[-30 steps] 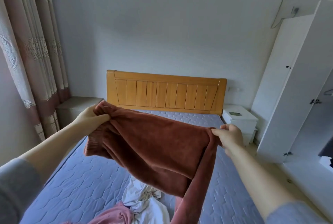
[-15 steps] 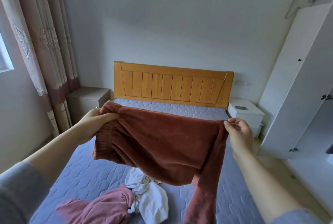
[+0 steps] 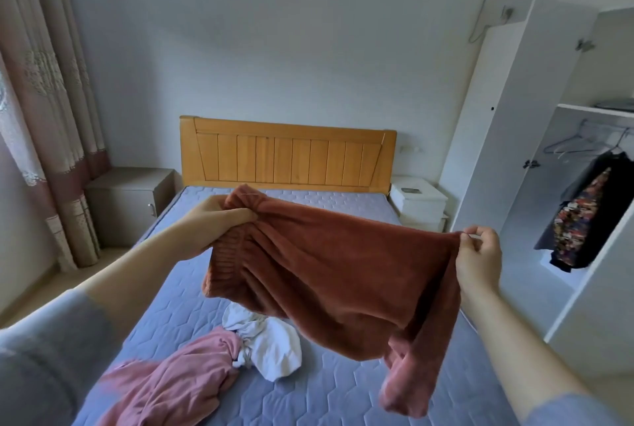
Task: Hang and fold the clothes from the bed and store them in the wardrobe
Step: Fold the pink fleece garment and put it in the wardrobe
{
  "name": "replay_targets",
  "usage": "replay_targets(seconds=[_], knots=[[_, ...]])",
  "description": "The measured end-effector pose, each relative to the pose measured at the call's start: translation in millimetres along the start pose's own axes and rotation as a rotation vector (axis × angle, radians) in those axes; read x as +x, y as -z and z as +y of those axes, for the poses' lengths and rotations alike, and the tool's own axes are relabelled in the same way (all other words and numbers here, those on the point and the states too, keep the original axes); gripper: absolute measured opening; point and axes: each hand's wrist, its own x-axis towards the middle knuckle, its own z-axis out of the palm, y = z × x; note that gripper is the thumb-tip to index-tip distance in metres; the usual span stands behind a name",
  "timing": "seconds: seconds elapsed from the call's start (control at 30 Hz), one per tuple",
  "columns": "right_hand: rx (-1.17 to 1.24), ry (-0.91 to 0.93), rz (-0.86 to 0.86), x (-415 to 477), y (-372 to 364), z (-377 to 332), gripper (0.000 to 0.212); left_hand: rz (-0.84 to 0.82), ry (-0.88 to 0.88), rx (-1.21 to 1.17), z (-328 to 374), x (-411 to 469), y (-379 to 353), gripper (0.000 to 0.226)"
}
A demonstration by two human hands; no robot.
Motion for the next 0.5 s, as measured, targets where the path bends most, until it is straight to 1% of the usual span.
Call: replay_targets(seconds=[0.13,0.23,0.3,0.37,0.5], knots=[[-0.104,0.028,-0.042,-41,40,-1,0.009,-0.063,0.040,0.005,-12,-52,4,0.015],[-0.177,0.055,-0.079,-64,55,9,0.012,-0.048,0.107,-0.035,-39,-86,-2,0.011],[-0.228,0.047,-0.134,-79,56,25,0.015,-0.025,0.166,-0.072,-62,-104,-5,0.008],[-0.279,0.009,-0.214,-93,51,47,0.015,0.008,0.235,-0.085,-87,-115,-4,0.008],[-0.409,-0.118,-0.380,-128,21,112,0.013,0.094,0.370,-0.023,-155,-125,6,0.017]])
